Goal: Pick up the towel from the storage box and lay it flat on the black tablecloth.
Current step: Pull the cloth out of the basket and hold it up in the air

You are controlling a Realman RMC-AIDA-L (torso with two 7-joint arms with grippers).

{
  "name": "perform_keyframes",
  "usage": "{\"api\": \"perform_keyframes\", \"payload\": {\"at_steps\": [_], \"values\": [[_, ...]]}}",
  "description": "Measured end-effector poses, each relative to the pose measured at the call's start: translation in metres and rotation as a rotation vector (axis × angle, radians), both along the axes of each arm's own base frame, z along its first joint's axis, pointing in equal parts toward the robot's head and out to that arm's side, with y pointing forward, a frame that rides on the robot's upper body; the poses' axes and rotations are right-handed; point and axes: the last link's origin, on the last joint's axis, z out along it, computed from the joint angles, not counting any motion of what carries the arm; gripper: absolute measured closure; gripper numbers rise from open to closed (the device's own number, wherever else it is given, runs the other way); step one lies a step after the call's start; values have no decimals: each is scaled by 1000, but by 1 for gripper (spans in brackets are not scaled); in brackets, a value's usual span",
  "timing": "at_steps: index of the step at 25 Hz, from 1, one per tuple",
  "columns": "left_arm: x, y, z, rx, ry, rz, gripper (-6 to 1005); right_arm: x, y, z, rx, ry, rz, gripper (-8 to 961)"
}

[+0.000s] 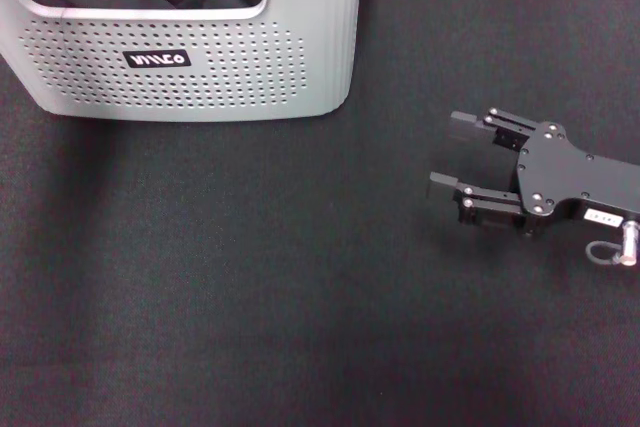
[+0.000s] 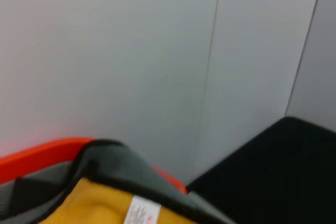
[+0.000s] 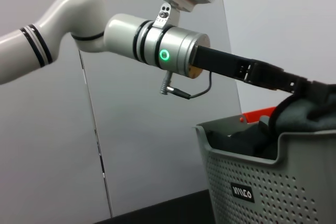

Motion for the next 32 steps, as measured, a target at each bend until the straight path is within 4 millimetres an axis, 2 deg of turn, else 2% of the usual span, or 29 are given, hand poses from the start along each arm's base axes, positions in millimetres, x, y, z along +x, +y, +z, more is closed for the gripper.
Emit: {"api": "perform_keyframes", "payload": {"at_steps": [1, 6, 22, 26, 32], "values": [[-1, 0, 0, 1, 12, 12, 292, 0, 0, 0, 1, -1, -1, 156], [-2, 1, 0, 2, 53, 37, 483, 1, 1, 0, 5, -4, -6, 156], [5, -3, -5, -58, 66, 15, 597, 6, -1, 0, 13, -6, -21, 157], [3, -4, -4, -53, 68, 11, 831, 6, -2, -1, 11, -6, -24, 157], [4, -5, -2, -49, 54, -9, 906, 9, -4, -3, 10, -6, -31, 158]]}}
